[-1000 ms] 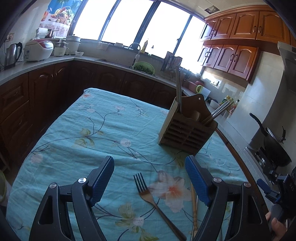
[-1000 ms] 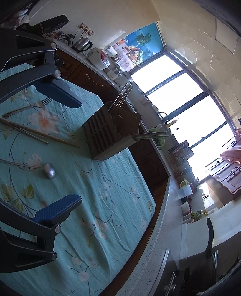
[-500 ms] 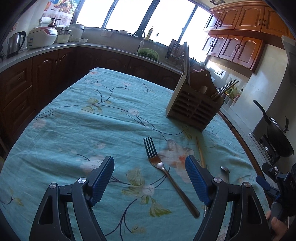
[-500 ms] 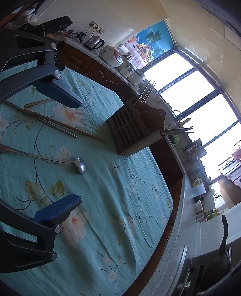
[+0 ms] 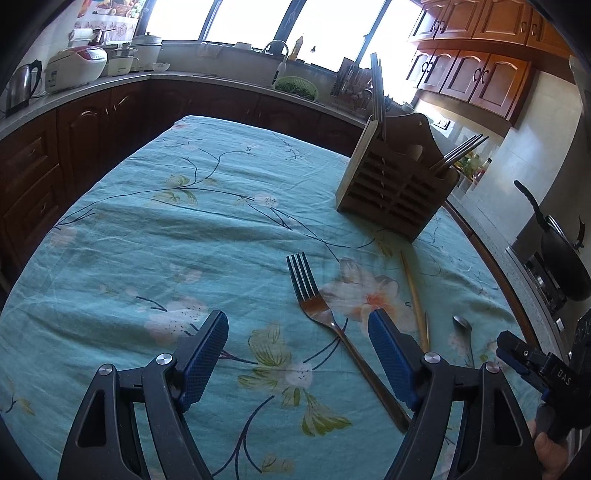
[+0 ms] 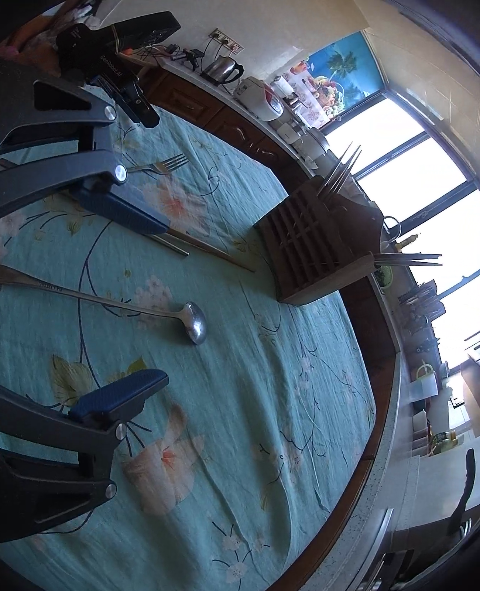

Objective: Organize utensils
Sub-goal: 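Grasp the metal fork with the left gripper while the right gripper grasps the metal spoon, then lift the fork and spoon and insert them into the wooden holder, then open both grippers over the holder and withdraw them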

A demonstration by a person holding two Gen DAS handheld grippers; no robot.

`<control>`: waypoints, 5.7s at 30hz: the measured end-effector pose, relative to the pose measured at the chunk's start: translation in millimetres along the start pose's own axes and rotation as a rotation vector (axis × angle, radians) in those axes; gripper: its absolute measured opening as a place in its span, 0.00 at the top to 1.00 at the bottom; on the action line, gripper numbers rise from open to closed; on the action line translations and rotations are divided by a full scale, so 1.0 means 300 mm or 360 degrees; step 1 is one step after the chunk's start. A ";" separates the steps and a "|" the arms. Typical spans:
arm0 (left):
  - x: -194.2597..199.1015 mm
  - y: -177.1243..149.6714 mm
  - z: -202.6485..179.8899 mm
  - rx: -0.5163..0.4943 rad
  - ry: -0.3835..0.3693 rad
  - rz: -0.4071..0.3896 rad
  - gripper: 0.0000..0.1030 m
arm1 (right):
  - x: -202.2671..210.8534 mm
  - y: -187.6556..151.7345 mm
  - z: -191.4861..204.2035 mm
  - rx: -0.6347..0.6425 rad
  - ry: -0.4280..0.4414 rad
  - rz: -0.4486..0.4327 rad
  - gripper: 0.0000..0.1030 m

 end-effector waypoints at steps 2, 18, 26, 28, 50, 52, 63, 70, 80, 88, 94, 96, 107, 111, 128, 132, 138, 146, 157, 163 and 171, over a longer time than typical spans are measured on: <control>-0.019 0.009 -0.006 -0.0009 -0.0009 0.0028 0.25 | -0.016 -0.003 -0.007 0.0000 -0.0006 0.0034 0.37; -0.277 0.102 -0.042 -0.0155 -0.0008 0.0261 0.53 | -0.138 0.013 0.007 0.0069 0.0063 0.0312 0.65; -0.318 0.106 -0.051 -0.0192 -0.0086 0.0277 0.91 | -0.172 0.019 0.012 0.0065 0.0098 0.0352 0.95; -0.308 0.108 -0.050 -0.0190 -0.0104 0.0263 0.95 | -0.168 0.017 0.014 0.0034 0.0136 0.0348 0.96; 0.057 0.207 -0.072 -0.0140 -0.0260 -0.0084 1.00 | 0.080 0.187 0.138 0.0129 0.0169 -0.0037 0.98; 0.091 0.220 -0.069 -0.0143 -0.0256 -0.0126 1.00 | 0.096 0.206 0.148 0.0157 0.0152 -0.0079 0.98; 0.183 0.274 -0.068 -0.0152 -0.0207 -0.0295 1.00 | 0.133 0.277 0.156 0.0187 0.0129 -0.0175 0.98; 0.178 0.336 -0.108 -0.0218 -0.0193 -0.0370 1.00 | 0.149 0.322 0.152 0.0185 0.0119 -0.0227 0.98; 0.154 0.480 -0.153 -0.0254 -0.0159 -0.0542 1.00 | 0.171 0.450 0.165 0.0214 0.0106 -0.0340 0.98; 0.071 0.613 -0.244 -0.0340 -0.0076 -0.0730 1.00 | 0.155 0.633 0.201 0.0256 0.0098 -0.0463 0.98; -0.071 0.680 -0.327 -0.0404 0.0001 -0.0822 1.00 | 0.113 0.766 0.240 0.0329 0.0033 -0.0559 0.98; -0.119 0.680 -0.356 -0.0433 0.0024 -0.0849 1.00 | 0.091 0.791 0.255 0.0365 0.0005 -0.0582 0.98; -0.348 0.557 -0.461 -0.0670 0.0144 -0.0795 1.00 | -0.087 0.764 0.299 0.0509 -0.0101 -0.0536 0.98; -0.372 0.542 -0.448 -0.0645 0.0117 -0.0736 1.00 | -0.143 0.729 0.278 0.0490 -0.0098 -0.0480 0.98; -0.378 0.642 -0.363 -0.0561 -0.0003 -0.0555 0.98 | -0.278 0.651 0.246 0.0451 -0.0044 -0.0298 0.98; -0.386 0.663 -0.349 -0.0551 -0.0011 -0.0541 0.98 | -0.277 0.658 0.248 0.0430 -0.0032 -0.0287 0.98; -0.387 0.669 -0.338 -0.0533 -0.0015 -0.0522 0.97 | -0.275 0.667 0.251 0.0392 0.0004 -0.0279 0.93; -0.375 0.645 -0.335 -0.0504 -0.0028 -0.0484 0.93 | -0.252 0.670 0.223 0.0349 0.0011 -0.0293 0.87; -0.284 0.583 -0.262 -0.0366 -0.0013 -0.0483 0.56 | -0.130 0.642 0.137 0.0167 0.0053 -0.0380 0.48; -0.208 0.500 -0.219 -0.0285 0.0008 -0.0469 0.39 | -0.055 0.564 0.126 0.0121 0.0102 -0.0420 0.27; -0.076 0.353 -0.148 -0.0200 0.0017 -0.0421 0.26 | 0.027 0.417 0.131 0.0102 0.0134 -0.0413 0.17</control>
Point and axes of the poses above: each gripper's, at about its wrist camera, not at the fingertips, and x roughly against the way its jaws point, z to its left, y to its top, the point moved 7 cm from there along -x, roughly the way its jaws point, and after that the axes turned 1 degree about x, right-handed, at the moved point
